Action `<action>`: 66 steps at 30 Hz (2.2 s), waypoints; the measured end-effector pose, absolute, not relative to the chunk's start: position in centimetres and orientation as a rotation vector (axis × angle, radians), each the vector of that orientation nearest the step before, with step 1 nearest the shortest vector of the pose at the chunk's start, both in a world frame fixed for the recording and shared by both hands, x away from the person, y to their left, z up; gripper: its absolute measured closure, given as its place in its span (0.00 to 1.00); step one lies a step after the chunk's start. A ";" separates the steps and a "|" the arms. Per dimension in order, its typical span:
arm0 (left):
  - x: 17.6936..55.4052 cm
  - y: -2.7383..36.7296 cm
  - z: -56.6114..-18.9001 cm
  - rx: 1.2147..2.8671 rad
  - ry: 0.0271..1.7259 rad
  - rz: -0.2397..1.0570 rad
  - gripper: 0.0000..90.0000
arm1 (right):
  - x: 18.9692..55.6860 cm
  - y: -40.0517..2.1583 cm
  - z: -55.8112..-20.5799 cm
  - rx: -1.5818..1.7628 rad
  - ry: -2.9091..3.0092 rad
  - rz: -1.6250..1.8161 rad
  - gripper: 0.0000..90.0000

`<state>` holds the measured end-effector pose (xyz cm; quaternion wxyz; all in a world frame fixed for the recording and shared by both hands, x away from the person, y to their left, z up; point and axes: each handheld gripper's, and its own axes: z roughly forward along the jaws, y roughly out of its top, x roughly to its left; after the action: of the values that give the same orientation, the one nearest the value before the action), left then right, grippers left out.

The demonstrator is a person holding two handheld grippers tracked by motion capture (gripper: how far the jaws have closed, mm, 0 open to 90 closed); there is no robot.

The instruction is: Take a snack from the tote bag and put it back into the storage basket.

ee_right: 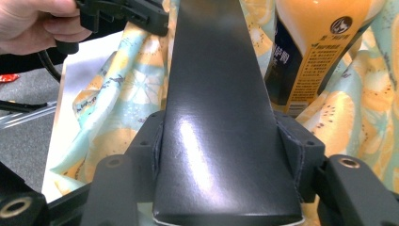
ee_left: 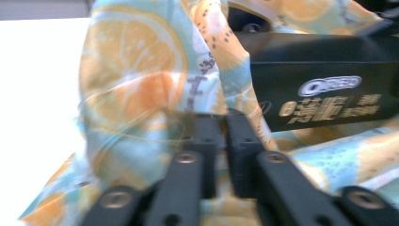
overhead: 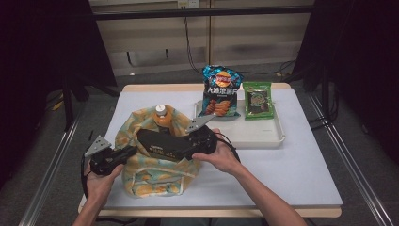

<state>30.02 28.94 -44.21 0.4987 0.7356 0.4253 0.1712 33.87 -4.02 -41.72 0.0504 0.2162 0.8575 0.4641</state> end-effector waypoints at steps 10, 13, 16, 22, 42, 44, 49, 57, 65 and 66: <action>29.7 29.6 -44.3 1.756 1.050 0.393 1.00 | 33.2 -5.0 -40.9 0.632 2.572 1.464 0.48; 29.7 29.4 -44.5 1.767 1.045 0.332 1.00 | 33.2 -5.0 -40.4 0.624 2.557 1.476 0.48; 29.4 28.9 -44.4 1.799 1.011 0.331 1.00 | 33.2 -4.9 -39.8 0.614 2.544 1.493 0.48; 29.7 29.2 -44.7 1.797 1.049 0.343 1.00 | 33.2 -5.1 -39.1 0.604 2.524 1.514 0.48; 26.5 26.1 -42.6 1.827 0.736 0.264 0.74 | 35.5 -3.4 -36.6 0.603 2.461 1.586 0.48; 26.4 25.8 -42.6 1.827 0.735 0.251 0.68 | 35.9 -3.5 -36.1 0.601 2.449 1.608 0.48; 25.9 24.9 -42.7 1.836 0.715 0.259 0.52 | 36.4 -4.3 -34.5 0.601 2.413 1.612 0.48; 25.5 24.1 -42.9 1.856 0.758 0.271 0.30 | 36.7 -7.5 -33.9 0.655 2.380 1.597 0.48; 24.2 24.3 -43.3 1.844 0.759 0.313 0.19 | 36.4 -10.6 -34.0 0.704 2.352 1.572 0.48; 24.0 24.4 -43.2 1.847 0.763 0.333 0.17 | 36.3 -11.0 -33.9 0.700 2.348 1.574 0.48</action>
<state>24.01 24.38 -43.23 0.5295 0.7734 0.3195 0.1395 36.31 -10.95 -33.94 0.1146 0.2388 0.8009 0.5370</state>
